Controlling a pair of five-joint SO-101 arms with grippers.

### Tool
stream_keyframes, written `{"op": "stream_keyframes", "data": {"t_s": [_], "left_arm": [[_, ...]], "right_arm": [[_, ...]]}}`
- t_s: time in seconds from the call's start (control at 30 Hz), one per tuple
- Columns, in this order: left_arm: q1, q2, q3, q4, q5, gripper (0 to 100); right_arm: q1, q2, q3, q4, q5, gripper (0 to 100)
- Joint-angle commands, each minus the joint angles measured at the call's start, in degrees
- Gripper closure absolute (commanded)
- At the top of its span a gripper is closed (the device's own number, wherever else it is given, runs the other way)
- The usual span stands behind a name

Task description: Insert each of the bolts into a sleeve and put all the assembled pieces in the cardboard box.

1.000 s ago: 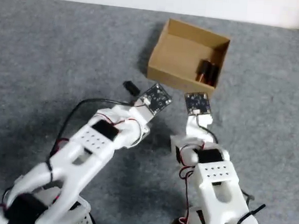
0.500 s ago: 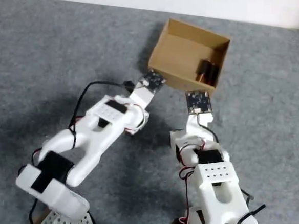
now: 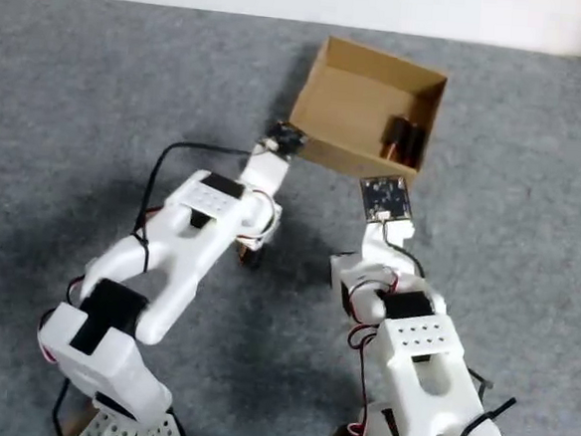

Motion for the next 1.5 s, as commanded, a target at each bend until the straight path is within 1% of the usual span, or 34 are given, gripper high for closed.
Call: {"op": "stream_keyframes", "data": {"t_s": [0.0, 0.1, 0.33, 0.4, 0.5, 0.57, 0.67, 0.83, 0.97, 1.4, 1.47], "left_arm": [[-2.5, -1.2, -1.4, 3.2, 2.3, 85], [-2.4, -1.2, -1.5, 4.9, 2.5, 85], [-2.3, -1.1, -1.5, 4.9, 2.5, 86], [-0.8, -1.0, -1.5, 4.9, 2.1, 85], [1.4, -0.4, -1.6, 5.0, -1.3, 85], [1.5, 1.3, -3.6, 5.3, -1.7, 85], [0.1, 5.6, -9.5, 10.5, -1.7, 85], [-0.7, 16.4, -24.0, 24.3, -1.8, 85], [-0.7, 21.9, -30.6, 28.7, -1.9, 86], [-0.5, 22.5, -31.3, 28.8, -1.8, 86], [-0.5, 22.5, -31.0, 28.9, -1.9, 90]], "right_arm": [[0.5, -1.4, -0.2, -1.8, 0.9, 99.5], [0.5, -1.4, -0.2, -1.8, 0.9, 99.5], [0.5, -1.4, -0.2, -1.8, 0.9, 99.5], [0.5, -1.4, -0.2, -1.8, 0.9, 99.5], [0.5, -1.4, -0.2, -1.8, 0.9, 99.5], [0.5, -1.4, -0.1, -1.8, 0.9, 99.5], [0.5, -1.4, -0.1, -1.8, 0.9, 99.5], [0.5, -1.4, -0.1, -1.8, 0.9, 99.5], [0.5, -1.4, -0.1, -1.8, 0.9, 99.5], [0.5, -1.4, 0.0, -1.8, 0.8, 99.5], [0.5, -1.4, 0.0, -1.8, 0.8, 99.5]]}}
